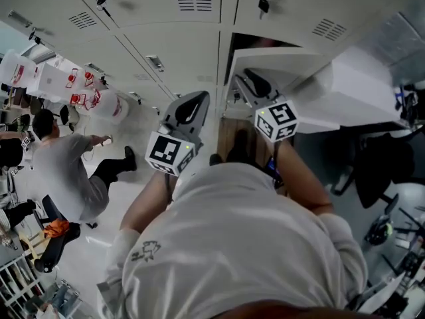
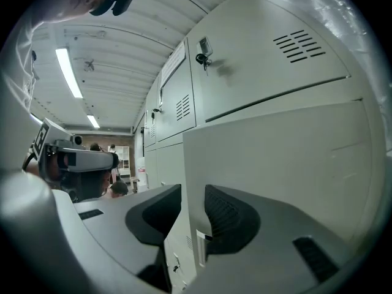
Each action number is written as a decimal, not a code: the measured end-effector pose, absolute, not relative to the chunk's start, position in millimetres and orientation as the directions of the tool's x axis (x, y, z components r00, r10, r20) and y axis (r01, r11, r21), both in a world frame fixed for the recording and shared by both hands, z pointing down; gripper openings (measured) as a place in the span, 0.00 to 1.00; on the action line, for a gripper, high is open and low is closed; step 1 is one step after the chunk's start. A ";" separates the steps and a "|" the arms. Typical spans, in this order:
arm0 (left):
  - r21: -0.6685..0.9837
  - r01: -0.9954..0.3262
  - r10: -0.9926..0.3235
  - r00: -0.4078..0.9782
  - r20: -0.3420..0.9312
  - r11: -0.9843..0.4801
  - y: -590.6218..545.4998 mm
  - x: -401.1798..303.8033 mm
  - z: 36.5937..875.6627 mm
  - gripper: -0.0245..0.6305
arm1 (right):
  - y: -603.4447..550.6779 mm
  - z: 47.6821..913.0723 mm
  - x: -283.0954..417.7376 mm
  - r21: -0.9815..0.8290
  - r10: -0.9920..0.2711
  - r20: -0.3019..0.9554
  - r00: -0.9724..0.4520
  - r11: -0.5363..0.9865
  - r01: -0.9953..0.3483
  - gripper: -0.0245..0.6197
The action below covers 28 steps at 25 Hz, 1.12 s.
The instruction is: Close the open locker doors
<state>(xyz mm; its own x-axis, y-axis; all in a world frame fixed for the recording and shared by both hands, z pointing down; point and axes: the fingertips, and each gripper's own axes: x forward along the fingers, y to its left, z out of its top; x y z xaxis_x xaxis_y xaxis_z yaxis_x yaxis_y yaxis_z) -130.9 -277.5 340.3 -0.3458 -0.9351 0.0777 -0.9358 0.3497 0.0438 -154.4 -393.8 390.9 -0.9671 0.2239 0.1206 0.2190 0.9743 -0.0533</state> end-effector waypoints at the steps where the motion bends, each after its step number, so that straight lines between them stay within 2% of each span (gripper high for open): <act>1: 0.045 -0.935 -0.934 -0.349 0.078 0.353 -278.2 -133.7 340.5 0.03 | -396.2 390.5 -157.5 -0.055 0.224 0.122 -0.967 0.974 0.219 0.21; 19: 0.078 -0.910 -0.911 -0.399 0.102 0.407 -302.5 -171.8 351.6 0.03 | -433.2 385.2 -200.1 -0.080 0.251 0.119 -0.961 0.967 0.243 0.21; 28: 0.093 -0.897 -0.900 -0.423 0.103 0.432 -307.2 -186.1 354.9 0.03 | -434.0 382.9 -200.0 -0.080 0.272 0.115 -0.955 0.961 0.264 0.21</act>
<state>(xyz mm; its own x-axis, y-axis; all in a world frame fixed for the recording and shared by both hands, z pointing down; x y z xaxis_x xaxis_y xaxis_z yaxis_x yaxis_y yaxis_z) -186.1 -307.2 354.9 -0.4232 -0.9001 0.1029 -0.8969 0.4323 0.0927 -200.0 -434.0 382.9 -0.9554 0.2721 0.1152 0.2642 0.9612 -0.0795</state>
